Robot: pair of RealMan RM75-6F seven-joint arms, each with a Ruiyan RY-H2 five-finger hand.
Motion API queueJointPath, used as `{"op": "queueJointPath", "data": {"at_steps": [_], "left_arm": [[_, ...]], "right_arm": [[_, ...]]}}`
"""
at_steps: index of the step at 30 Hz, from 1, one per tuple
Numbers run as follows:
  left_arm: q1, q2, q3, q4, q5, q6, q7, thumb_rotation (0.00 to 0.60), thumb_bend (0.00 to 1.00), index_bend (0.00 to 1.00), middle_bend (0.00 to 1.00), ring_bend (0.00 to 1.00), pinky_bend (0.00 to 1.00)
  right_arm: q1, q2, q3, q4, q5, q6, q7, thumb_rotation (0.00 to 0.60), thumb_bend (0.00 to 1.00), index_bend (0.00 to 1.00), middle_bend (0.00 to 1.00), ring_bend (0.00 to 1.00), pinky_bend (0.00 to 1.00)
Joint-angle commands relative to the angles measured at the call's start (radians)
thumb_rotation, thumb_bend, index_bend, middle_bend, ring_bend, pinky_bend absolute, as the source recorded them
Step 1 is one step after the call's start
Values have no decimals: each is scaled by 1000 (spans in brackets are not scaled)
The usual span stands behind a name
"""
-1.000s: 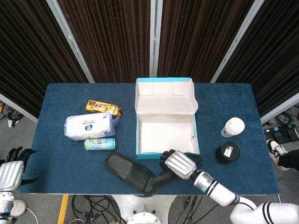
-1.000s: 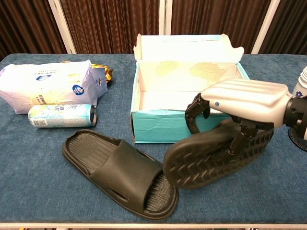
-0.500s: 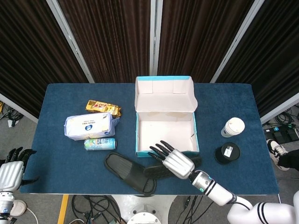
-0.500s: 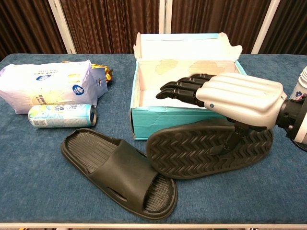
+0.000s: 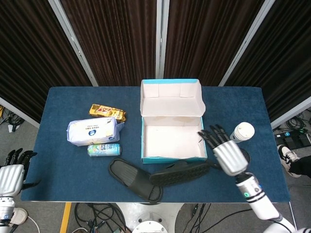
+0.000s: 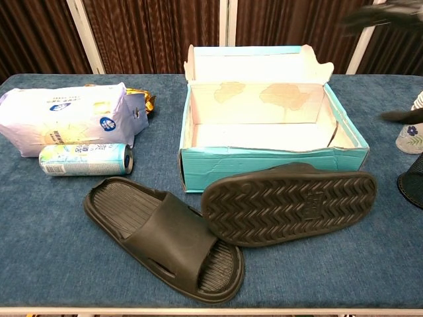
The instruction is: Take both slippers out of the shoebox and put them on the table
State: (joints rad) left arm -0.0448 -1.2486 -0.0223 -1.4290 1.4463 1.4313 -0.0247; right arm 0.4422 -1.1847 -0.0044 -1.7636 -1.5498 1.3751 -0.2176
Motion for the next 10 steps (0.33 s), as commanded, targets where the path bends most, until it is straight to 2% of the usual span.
{"op": "queueJointPath", "data": {"at_steps": [1, 6, 10], "left_arm": [[-2, -11, -7, 9, 10, 18, 11, 600, 0, 223, 155, 51, 42], [0, -30, -17, 13, 34, 69, 56, 600, 0, 223, 156, 51, 42], [2, -38, -24, 8, 36, 91, 121, 600, 0, 223, 156, 51, 42]], "right_arm": [[-118, 78, -26, 37, 60, 91, 101, 600, 101, 95, 103, 23, 12], [-249, 100, -72, 71, 59, 196, 213, 600, 108, 47, 55, 0, 8], [-301, 105, -84, 90, 54, 224, 276, 600, 117, 24, 33, 0, 0]]}}
